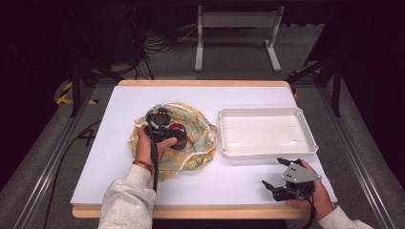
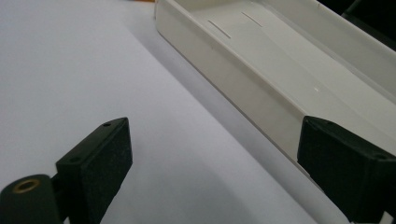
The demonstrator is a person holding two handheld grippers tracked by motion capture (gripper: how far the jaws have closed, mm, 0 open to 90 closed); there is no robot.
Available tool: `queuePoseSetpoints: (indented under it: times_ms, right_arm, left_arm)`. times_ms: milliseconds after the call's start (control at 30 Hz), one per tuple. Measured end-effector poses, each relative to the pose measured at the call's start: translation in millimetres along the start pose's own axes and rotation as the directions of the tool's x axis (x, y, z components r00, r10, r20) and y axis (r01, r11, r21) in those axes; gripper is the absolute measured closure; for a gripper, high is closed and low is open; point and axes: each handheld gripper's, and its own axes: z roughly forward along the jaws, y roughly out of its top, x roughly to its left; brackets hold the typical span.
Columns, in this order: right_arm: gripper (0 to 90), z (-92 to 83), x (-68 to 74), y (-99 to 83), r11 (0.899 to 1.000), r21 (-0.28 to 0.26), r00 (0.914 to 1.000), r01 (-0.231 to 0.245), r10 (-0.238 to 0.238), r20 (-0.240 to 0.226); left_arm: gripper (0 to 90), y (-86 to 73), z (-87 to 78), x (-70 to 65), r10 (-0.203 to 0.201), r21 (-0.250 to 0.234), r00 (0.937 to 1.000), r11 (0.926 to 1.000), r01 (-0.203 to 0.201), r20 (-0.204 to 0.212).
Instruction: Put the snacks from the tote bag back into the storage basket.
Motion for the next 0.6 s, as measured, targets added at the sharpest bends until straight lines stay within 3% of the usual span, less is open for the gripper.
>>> queuePoseSetpoints:
  times_ms: [300,533,600]
  right_arm:
    - [10.9,0.3,0.3,-0.4,1.0,0.003,1.0,0.001,-0.001,-0.004]
    - [10.8,0.9,0.2,-0.7,1.0,0.006,1.0,0.003,-0.002,-0.005]
    - [10.8,1.0,0.4,-0.7,1.0,0.008,1.0,0.002,-0.002,-0.007]
  left_arm:
    - [16.3,10.4,15.4,-3.0,-0.037,0.043,0.9993,0.9984,0.037,0.004]
    - [20.8,12.4,21.4,-3.8,-0.074,0.039,0.9973,0.9965,0.074,0.002]
    - [21.1,12.4,20.5,-5.4,-0.064,0.04,0.9979,0.9971,0.064,-0.01]
